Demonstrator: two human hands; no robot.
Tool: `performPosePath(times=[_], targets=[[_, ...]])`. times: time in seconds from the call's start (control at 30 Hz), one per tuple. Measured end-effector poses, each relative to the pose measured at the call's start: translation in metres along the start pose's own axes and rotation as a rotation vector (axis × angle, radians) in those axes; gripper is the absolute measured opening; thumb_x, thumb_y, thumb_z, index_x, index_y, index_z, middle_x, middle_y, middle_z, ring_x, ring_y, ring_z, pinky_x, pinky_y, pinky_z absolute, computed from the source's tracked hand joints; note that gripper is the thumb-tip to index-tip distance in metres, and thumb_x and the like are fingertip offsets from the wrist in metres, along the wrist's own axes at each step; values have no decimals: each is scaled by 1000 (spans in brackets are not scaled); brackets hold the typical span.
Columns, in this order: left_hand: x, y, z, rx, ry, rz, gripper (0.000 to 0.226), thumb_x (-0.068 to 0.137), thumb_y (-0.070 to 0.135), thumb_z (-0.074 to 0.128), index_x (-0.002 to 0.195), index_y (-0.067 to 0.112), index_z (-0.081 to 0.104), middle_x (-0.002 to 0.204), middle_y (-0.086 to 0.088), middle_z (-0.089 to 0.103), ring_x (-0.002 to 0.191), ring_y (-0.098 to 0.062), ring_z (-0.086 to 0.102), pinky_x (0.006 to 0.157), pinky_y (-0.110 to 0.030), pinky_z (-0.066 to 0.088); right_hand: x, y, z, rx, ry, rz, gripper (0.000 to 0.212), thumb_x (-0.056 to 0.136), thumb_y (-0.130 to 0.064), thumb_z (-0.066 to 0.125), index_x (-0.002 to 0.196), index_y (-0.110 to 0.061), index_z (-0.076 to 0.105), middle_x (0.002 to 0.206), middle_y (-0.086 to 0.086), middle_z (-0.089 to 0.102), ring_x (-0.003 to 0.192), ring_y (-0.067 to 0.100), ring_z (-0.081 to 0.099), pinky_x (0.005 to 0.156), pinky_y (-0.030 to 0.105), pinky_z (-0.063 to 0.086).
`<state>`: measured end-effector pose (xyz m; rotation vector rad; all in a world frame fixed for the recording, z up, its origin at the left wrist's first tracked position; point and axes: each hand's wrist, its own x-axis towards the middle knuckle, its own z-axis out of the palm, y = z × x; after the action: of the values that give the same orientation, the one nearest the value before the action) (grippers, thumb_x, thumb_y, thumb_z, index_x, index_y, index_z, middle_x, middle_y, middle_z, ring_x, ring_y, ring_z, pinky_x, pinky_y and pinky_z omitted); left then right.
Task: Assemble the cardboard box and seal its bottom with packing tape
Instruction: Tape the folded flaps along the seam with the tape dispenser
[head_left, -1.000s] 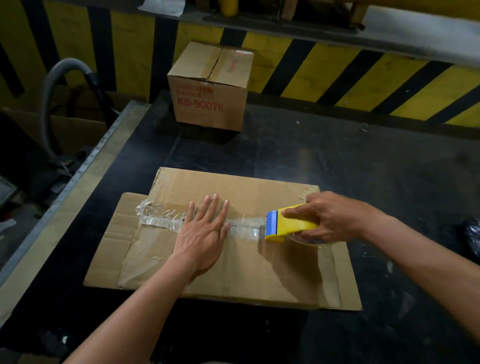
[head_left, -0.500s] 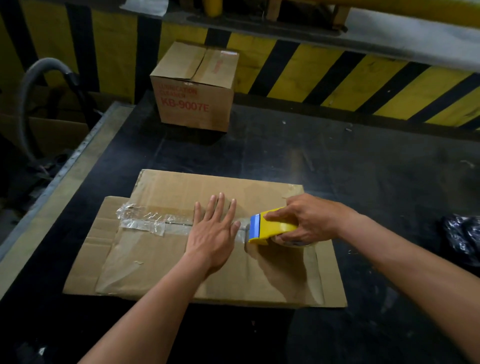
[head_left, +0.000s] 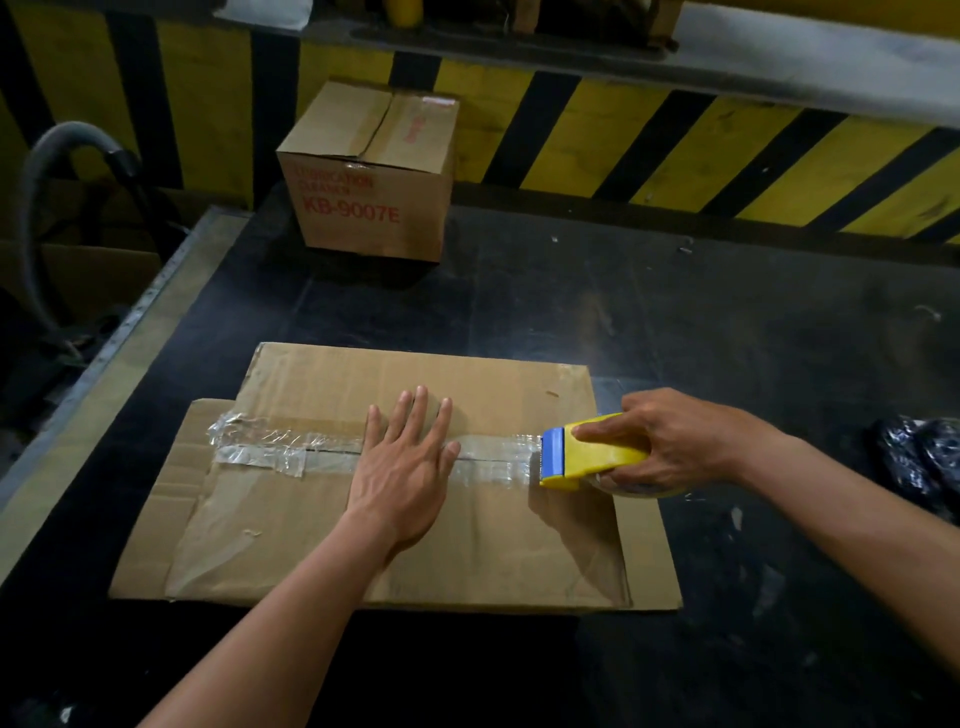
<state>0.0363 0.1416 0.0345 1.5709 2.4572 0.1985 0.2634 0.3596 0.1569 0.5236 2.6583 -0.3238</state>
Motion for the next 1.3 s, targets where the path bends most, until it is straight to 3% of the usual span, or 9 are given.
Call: performPosePath(times=[0.17,0.33,0.7,1.07,1.17,1.3], targets=[[12,20,-5,15,-9,-45,61,107,46,10,162,22,3,169,-9,-9,155,-29,-14,124,-55,-8,13,-4,6,-28,21,-13,66,81,-76,54,142,-57,38,91,-19,39,89,7,43,71,28,36],[18,58,8,-28,-45,60,60,108,47,9,162,26,-2,169,-8,-13,154,-26,-19,124,-54,-10,7,-3,5,-23,3,-31,66,84,-72,54,145,-53,37,101,-15,41,93,6,40,71,27,33],[16,52,16,23,-29,62,62,103,53,-3,160,30,-9,168,-4,-18,153,-23,-23,125,-52,-9,-8,8,6,12,-5,-18,64,84,-70,56,143,-54,38,101,-7,50,90,9,45,73,29,40],[16,49,14,-6,-25,80,61,105,53,1,161,30,-6,168,-3,-18,153,-21,-23,125,-50,-10,-33,40,3,60,80,-15,56,85,-59,64,137,-58,44,88,-14,47,79,0,46,64,16,33],[16,50,12,-1,-27,78,60,106,53,0,161,30,-7,167,-2,-20,153,-20,-24,125,-49,-12,-41,50,4,84,85,10,56,82,-64,61,134,-63,39,89,-14,47,81,3,47,67,19,34],[14,53,8,0,-44,78,60,105,53,0,160,30,-8,167,-3,-19,153,-20,-24,125,-49,-12,-42,52,3,60,122,-12,59,82,-67,58,138,-56,44,88,-14,45,80,3,46,65,20,34]])
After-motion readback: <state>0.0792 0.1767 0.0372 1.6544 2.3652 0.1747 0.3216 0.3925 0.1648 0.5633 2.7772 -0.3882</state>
